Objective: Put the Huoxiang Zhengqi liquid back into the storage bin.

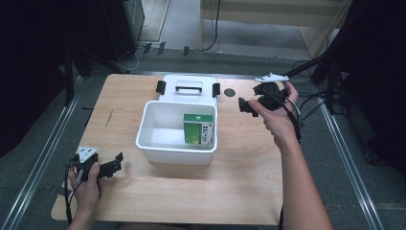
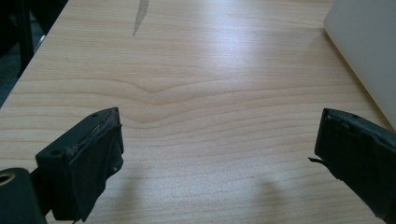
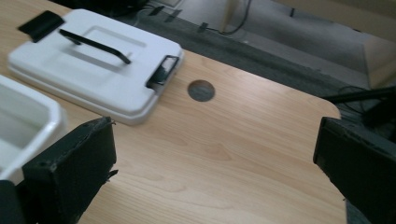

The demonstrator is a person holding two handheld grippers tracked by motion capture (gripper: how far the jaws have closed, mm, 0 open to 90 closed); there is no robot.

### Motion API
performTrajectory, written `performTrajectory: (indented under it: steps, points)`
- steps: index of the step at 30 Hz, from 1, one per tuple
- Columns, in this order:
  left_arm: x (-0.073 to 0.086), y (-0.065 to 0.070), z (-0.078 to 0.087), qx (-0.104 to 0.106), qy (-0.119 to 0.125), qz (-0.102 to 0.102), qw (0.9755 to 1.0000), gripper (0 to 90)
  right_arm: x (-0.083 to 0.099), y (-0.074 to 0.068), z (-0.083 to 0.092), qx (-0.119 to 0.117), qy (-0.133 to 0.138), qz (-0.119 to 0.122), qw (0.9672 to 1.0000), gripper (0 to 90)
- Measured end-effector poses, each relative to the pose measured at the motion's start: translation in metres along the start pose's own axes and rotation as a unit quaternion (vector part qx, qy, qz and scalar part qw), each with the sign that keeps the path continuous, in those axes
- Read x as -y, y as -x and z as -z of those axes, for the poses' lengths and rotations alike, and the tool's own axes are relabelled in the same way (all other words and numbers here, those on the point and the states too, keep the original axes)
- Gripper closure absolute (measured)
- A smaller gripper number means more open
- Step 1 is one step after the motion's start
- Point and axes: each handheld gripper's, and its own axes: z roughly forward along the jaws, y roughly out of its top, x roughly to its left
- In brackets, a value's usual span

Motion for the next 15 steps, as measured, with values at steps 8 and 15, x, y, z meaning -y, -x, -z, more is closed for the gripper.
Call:
performTrajectory:
  steps: [8,15]
  points:
    - [0.000,0.000,0.000,-0.001,0.000,0.000,1.0000,2.1,0.033,0.016,0.005,0.033,0.005,-0.029,0.9990,0.0]
    - [0.000,0.000,0.000,-0.001,0.001,-0.001,1.0000,2.1,0.066,0.022,0.008,0.065,0.012,-0.045,0.9968,0.0]
